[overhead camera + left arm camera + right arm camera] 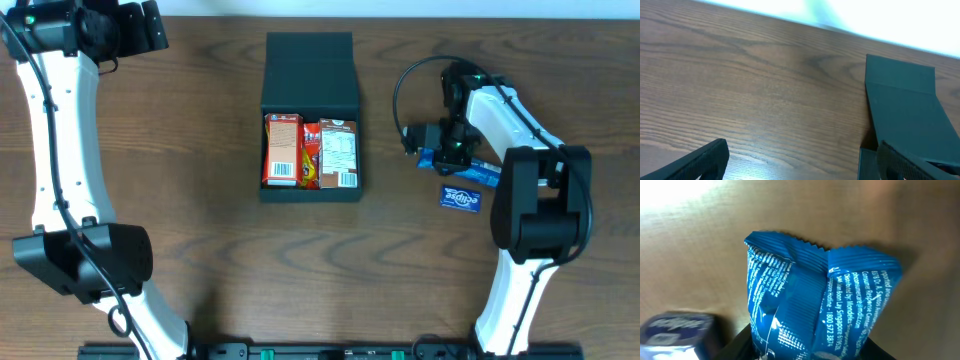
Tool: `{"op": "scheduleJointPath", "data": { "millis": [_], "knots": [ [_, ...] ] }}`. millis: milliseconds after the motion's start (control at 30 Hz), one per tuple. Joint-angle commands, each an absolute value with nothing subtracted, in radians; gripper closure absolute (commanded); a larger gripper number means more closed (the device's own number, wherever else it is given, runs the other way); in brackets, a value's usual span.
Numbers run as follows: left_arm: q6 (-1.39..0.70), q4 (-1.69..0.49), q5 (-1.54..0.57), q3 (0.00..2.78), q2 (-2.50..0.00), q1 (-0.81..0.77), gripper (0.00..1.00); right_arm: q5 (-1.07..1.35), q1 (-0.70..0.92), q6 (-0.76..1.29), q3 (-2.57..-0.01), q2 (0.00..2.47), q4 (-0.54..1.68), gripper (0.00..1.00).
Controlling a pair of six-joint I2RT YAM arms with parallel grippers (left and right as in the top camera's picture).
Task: Pack container
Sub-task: 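Carry the blue bar left and lower it into the box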
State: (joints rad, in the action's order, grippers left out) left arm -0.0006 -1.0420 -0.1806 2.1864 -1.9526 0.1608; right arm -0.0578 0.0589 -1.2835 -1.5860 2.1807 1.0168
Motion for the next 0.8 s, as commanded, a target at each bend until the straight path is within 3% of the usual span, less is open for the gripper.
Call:
{"op": "scheduleJointPath", "data": {
  "millis": [0, 400, 767],
  "knots": [
    [-0.007, -1.048, -0.185, 2.187, -1.962, 0.163, 0.05, -0.056, 0.076, -1.214, -1.555, 2.22, 0.96, 0.71],
    [0.005, -1.054, -0.184, 2.187, -1.962, 0.163, 0.05, 0.02, 0.136, -0.925, -1.566, 2.22, 0.754, 0.75],
    [0.048, -1.104, -0.176, 2.187, -1.962, 0.163, 0.05, 0.136, 0.181, -0.679, -1.731, 2.22, 0.723, 0.81]
  ]
}}
